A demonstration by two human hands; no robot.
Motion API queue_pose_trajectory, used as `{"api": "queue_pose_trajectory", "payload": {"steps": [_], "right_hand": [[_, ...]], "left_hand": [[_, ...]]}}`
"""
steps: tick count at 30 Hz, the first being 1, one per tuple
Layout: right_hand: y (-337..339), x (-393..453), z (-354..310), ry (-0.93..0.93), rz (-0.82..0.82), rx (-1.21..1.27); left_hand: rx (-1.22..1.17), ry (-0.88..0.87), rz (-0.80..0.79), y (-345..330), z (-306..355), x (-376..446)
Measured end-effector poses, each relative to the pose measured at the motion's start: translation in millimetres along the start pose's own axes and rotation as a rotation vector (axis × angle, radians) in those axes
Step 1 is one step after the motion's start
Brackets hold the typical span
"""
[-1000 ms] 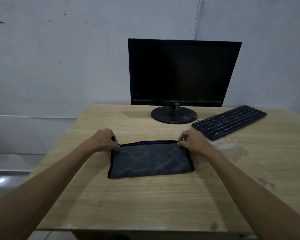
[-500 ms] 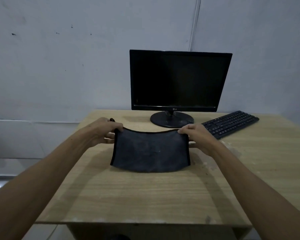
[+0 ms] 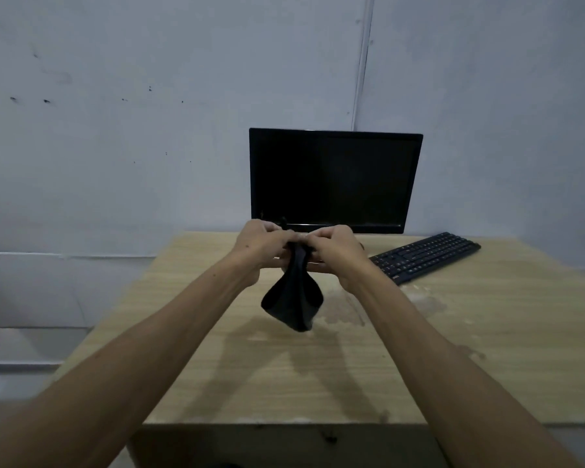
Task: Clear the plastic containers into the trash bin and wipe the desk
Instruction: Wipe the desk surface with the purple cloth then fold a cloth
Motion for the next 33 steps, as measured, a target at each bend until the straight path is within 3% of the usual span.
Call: {"api": "queue_pose_trajectory", "payload": {"steps": [3,6,8,11,13,18,21,27,33], "right_hand": [[2,-7,-9,0.014,-0.014,0.051],[5,-13,-13,0.083,-0.076,-0.035],[8,-13,-9,0.131,-0.045,-0.027],[14,-8,-7,0.116,-0.01,0.095],[14,-6,-8,0.048,-0.031,0.197],[9,-6,-3,-0.061,-0.02,0.426],[7,-5,7,-0.108,-0.031,0.528],[-7,6,33,-0.134,-0.04,0.441],[-44,33,63,-0.108,-0.047,0.13]], "left_hand": [[-0.125,0.036,-0.049,2,9,-8],[-0.188,0.102,-0.276,13,17,-14],[-0.165,0.069,-0.347,20,17,-15],[-0.082,-0.129,-0.14,25,4,-8],[-0.096,-0.167,0.006,27,-10,0],[-0.204,0.194,-0.298,33,-45,4],[-0.242,0.247,-0.445,40,-62,11],[-0.522,0.269,-0.254,52,-82,31],[-0.336,0.303,-0.089,83,-102,65]]}}
Point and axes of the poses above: each hand's wrist, its own x-axis towards the middle knuckle, its own y-axis out of the back of the hand, z = x × y, the point moved 2 cm from there along x, towards the middle knuckle, and after that the axes turned 11 degrees about y, right-handed, at the moved point
